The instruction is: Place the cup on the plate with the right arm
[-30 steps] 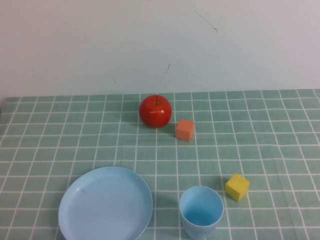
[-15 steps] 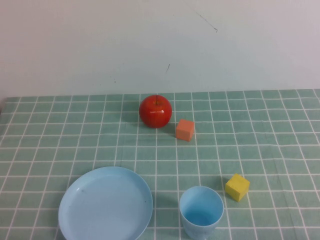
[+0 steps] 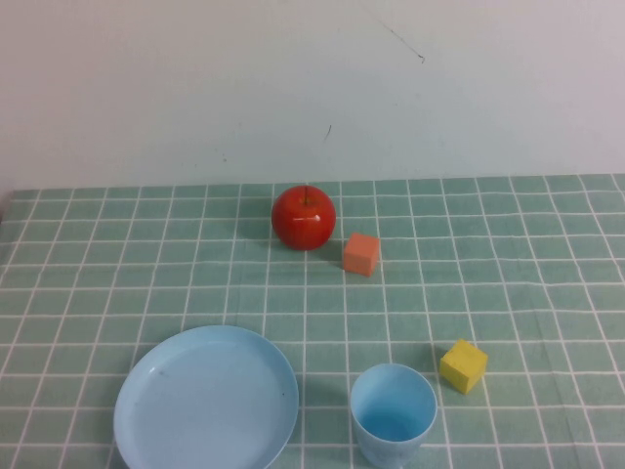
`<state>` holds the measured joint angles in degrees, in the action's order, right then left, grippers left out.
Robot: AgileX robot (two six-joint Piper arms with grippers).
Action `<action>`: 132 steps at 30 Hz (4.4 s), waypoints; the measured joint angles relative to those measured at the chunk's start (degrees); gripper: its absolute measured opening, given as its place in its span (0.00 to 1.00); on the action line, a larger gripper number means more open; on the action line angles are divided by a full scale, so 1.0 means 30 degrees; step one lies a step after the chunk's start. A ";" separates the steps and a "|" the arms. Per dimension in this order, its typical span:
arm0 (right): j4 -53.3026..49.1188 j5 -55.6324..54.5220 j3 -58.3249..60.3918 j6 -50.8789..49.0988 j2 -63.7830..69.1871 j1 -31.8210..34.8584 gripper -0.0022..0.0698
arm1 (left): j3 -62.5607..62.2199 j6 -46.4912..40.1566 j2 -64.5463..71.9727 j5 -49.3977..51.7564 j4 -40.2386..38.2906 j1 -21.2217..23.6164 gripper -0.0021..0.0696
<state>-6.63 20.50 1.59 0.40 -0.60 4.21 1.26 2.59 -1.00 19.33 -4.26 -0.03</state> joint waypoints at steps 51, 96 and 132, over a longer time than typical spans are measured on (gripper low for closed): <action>0.0544 -1.0528 -0.6518 0.1261 0.0040 0.0000 0.03 | 0.0000 0.0000 0.0000 0.0000 0.0000 0.0000 0.03; 1.7748 0.9697 -1.3201 1.9948 2.0525 0.0000 0.35 | 0.0000 0.0000 0.0000 0.0000 0.0000 0.0000 0.02; 1.4647 0.9252 -2.2828 1.8683 3.4406 -0.9819 0.72 | 0.0000 0.0000 0.0000 0.0000 0.0000 0.0000 0.02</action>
<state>37.31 48.25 -66.89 56.45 102.61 -25.25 1.26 2.59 -1.00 19.33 -4.26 -0.03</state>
